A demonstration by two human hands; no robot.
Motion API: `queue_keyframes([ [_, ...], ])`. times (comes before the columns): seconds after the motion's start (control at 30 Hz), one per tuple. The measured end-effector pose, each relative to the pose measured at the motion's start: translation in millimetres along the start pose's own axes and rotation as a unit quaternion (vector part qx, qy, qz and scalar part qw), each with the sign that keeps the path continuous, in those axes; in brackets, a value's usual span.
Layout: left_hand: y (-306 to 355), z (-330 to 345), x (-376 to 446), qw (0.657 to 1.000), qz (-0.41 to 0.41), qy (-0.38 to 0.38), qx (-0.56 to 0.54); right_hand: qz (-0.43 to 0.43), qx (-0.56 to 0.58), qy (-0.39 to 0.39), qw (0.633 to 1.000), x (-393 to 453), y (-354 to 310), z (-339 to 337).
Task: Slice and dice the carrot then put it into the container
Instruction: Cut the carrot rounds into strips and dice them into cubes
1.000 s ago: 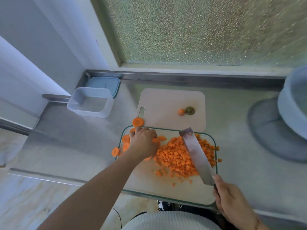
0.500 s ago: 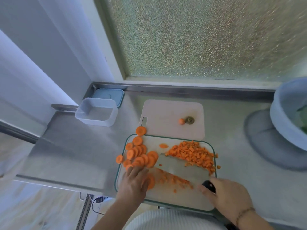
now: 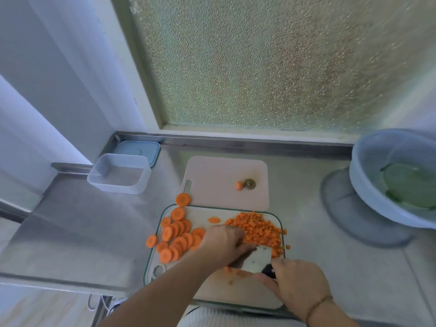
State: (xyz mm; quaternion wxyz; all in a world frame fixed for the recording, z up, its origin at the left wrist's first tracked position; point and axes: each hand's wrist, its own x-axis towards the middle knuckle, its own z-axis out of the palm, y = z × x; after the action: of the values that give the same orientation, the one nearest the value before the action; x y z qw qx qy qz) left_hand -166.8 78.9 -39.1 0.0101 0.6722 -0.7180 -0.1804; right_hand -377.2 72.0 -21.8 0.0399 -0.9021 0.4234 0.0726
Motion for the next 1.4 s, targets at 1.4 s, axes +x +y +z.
queue_keyframes([
  [1.4, -66.9, 65.9, -112.5, 0.938, 0.024, 0.331, -0.103, 0.115, 0.366, -0.201, 0.901, -22.7, 5.9, -22.8],
])
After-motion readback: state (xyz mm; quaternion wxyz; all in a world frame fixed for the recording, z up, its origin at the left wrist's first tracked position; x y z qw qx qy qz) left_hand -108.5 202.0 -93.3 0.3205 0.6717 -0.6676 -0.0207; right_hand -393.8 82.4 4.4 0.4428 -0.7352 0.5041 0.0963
